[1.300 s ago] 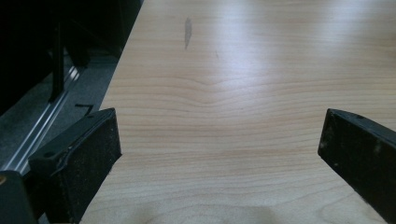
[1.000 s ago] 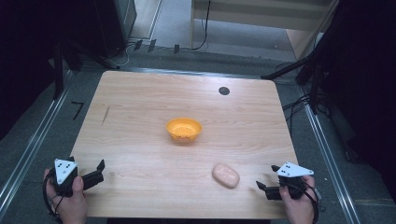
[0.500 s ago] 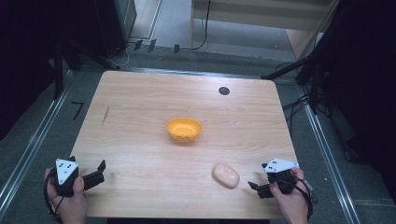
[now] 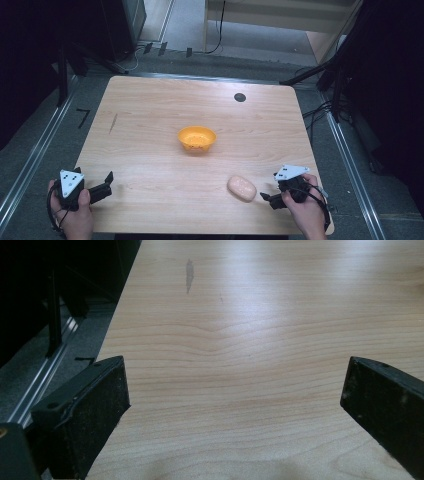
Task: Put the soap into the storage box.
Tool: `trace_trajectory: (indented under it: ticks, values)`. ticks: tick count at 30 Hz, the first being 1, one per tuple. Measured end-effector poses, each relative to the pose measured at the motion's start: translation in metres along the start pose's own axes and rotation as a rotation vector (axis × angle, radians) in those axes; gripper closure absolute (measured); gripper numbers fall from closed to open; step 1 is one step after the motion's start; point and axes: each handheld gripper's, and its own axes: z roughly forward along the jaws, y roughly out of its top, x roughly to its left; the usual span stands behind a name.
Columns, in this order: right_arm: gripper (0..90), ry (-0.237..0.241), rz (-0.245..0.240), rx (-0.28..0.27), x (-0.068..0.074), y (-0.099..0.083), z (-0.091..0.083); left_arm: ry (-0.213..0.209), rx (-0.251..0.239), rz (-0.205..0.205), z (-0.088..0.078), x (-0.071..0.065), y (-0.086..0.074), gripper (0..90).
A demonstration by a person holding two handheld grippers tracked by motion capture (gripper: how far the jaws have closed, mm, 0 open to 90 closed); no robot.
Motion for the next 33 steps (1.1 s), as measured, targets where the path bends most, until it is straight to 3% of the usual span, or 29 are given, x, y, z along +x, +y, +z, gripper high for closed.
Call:
trace_trajectory:
  ticks: [33]
  values:
    - [17.6, 0.035, -0.036, 0.072, 0.011, 0.026, 0.017, -0.002, 0.008, 0.003, 0.0, 0.0, 0.0, 0.0]
